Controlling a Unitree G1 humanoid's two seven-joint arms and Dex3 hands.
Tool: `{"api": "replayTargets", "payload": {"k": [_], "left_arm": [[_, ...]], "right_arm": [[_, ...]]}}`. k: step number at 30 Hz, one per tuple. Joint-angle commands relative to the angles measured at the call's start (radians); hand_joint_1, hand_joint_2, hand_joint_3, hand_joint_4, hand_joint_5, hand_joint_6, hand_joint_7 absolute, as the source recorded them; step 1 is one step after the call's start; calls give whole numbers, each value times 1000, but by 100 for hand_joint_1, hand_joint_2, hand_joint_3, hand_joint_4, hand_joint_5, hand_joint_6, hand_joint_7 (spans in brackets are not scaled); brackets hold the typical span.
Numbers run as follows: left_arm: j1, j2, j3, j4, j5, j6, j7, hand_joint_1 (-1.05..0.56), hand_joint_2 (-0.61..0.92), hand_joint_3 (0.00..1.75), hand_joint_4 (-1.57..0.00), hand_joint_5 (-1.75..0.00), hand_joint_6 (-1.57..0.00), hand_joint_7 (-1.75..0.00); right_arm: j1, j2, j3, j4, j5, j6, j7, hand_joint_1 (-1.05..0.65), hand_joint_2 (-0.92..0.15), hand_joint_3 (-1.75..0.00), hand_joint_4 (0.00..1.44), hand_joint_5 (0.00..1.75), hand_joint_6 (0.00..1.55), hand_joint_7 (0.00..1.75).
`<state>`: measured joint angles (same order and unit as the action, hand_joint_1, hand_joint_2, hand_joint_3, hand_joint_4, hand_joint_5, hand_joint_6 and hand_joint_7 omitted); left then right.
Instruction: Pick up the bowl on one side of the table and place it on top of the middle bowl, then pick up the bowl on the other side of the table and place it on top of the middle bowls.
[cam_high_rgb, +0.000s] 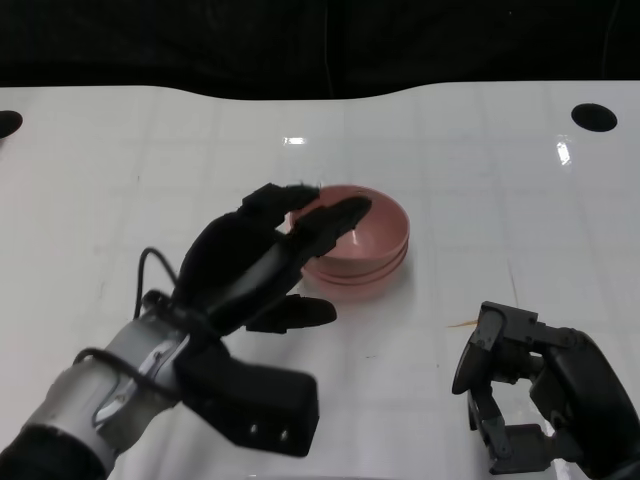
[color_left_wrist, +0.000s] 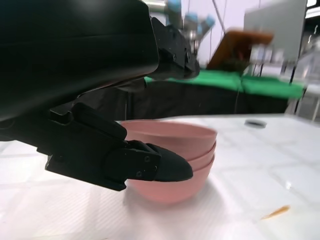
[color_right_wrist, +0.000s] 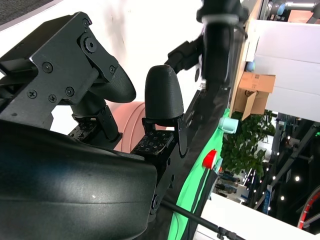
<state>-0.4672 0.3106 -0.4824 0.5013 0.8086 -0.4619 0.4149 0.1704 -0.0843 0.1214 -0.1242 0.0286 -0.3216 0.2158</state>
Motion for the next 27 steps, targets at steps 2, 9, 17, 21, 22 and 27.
{"api": "replayTargets", "payload": {"k": [2,9,17,21,22,27], "left_arm": [[51,31,44,26,2,-87,182,-42,92,24,-13,-131,-51,-31],[192,27,137,-40,-135,-235,226,-33,90,27,-27,-143,-33,-101],[371,11,232,-162,-360,-404,124,-20,70,69,-66,-142,-70,-104],[480,-6,253,-283,-522,-386,-6,-14,48,111,-78,-145,-83,-105],[518,-12,253,-327,-575,-365,-46,-12,43,121,-80,-146,-85,-108],[625,-14,255,-442,-774,-286,-245,-13,47,125,-80,-156,-85,-121]], "right_arm": [[-2,-9,-11,-4,13,1,6,-1,-33,-155,91,175,78,159],[5,-7,-10,-16,14,14,6,-1,-32,-157,91,175,78,158],[10,-7,-9,-13,16,5,11,-1,-32,-158,91,175,78,158],[11,-6,-8,-20,17,14,12,-1,-32,-158,90,175,78,158],[11,-5,-8,-22,18,17,12,-1,-32,-158,90,175,78,158],[11,-6,-11,-25,17,20,12,-1,-32,-158,90,175,78,158]]}}
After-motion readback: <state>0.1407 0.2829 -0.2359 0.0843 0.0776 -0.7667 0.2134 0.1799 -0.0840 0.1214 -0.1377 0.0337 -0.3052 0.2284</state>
